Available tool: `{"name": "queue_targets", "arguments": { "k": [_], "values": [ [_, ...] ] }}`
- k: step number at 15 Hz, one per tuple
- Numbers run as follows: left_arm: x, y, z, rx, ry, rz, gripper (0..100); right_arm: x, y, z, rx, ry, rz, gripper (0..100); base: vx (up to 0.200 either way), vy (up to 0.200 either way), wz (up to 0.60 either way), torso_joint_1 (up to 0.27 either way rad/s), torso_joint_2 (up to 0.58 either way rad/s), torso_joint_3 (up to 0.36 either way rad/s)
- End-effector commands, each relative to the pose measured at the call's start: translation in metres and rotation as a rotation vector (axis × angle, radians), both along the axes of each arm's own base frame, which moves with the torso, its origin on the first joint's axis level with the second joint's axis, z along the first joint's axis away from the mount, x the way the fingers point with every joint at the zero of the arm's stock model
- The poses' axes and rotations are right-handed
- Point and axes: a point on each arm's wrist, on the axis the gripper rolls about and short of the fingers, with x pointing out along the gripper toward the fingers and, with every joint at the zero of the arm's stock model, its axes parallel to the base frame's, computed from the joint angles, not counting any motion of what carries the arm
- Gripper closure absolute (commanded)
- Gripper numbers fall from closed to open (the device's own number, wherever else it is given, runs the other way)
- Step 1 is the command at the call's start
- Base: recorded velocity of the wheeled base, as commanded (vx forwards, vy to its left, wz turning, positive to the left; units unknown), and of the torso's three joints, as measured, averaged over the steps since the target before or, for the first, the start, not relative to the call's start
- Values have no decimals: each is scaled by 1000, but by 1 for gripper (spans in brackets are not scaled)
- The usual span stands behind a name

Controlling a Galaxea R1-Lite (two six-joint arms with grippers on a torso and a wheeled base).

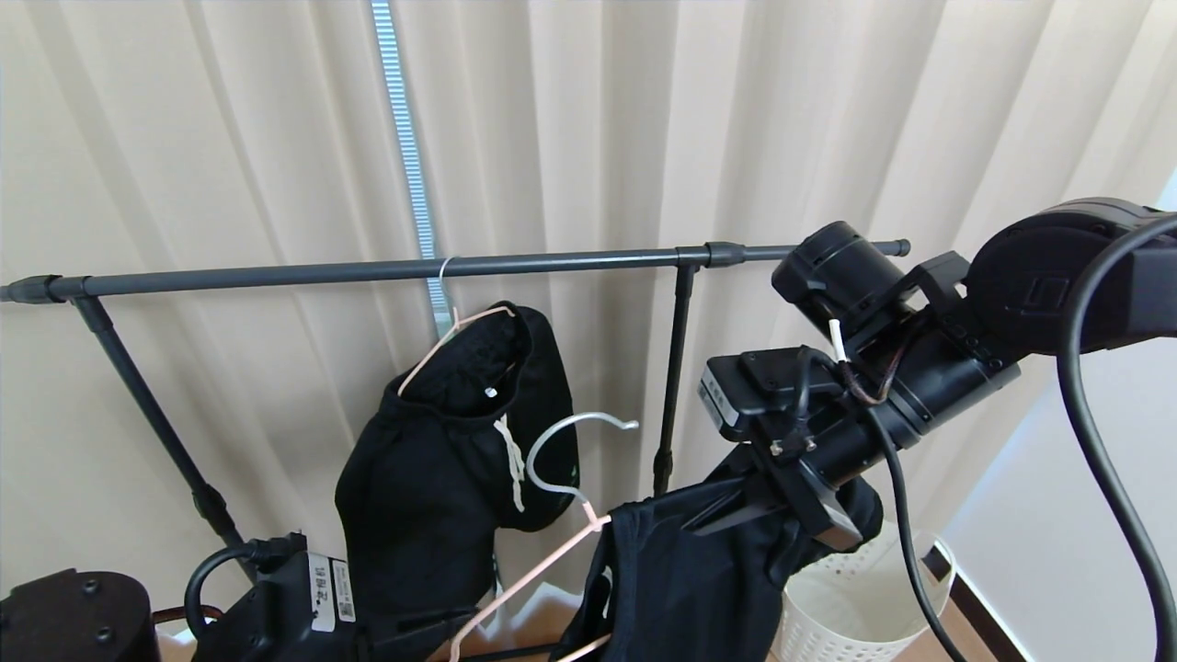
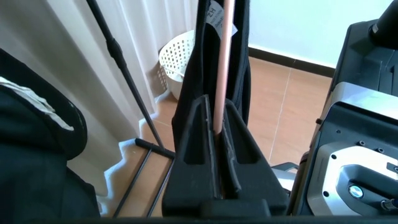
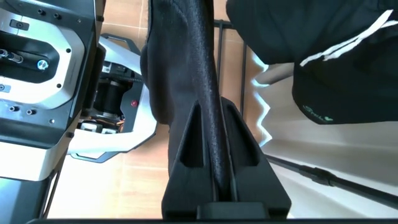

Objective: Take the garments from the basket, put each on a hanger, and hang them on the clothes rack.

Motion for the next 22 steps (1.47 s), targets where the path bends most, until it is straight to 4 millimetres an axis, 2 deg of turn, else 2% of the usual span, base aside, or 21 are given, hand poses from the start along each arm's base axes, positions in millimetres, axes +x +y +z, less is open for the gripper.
{"name": "queue_targets", "arguments": {
  "k": [1, 5, 9, 14, 18, 20, 22],
  "values": [
    [0, 1, 0, 0, 2, 2, 0, -4, -3, 8, 13, -22, 0, 100, 0, 0, 0, 0, 0, 0],
    [6, 8, 3, -27, -25, 60, 0, -10, -10, 21, -76, -137, -74, 100, 0, 0, 0, 0, 0, 0],
    [17, 26, 3, -79, 0, 35, 0, -17, -17, 34, -136, -233, -137, 100, 0, 0, 0, 0, 0, 0],
    [34, 28, 1, -132, 96, 102, 0, -21, -23, 48, -160, -337, -197, 100, 0, 0, 0, 0, 0, 0],
    [39, 23, -2, -124, 113, 106, 0, -15, -21, 53, -215, -478, -317, 100, 0, 0, 0, 0, 0, 0],
    [44, 12, -5, -93, 104, 169, 0, -12, -15, 52, -203, -541, -360, 100, 0, 0, 0, 0, 0, 0],
    [44, -8, -4, -88, 101, 233, 0, -11, -12, 51, -189, -559, -402, 100, 0, 0, 0, 0, 0, 0]
  ]
}}
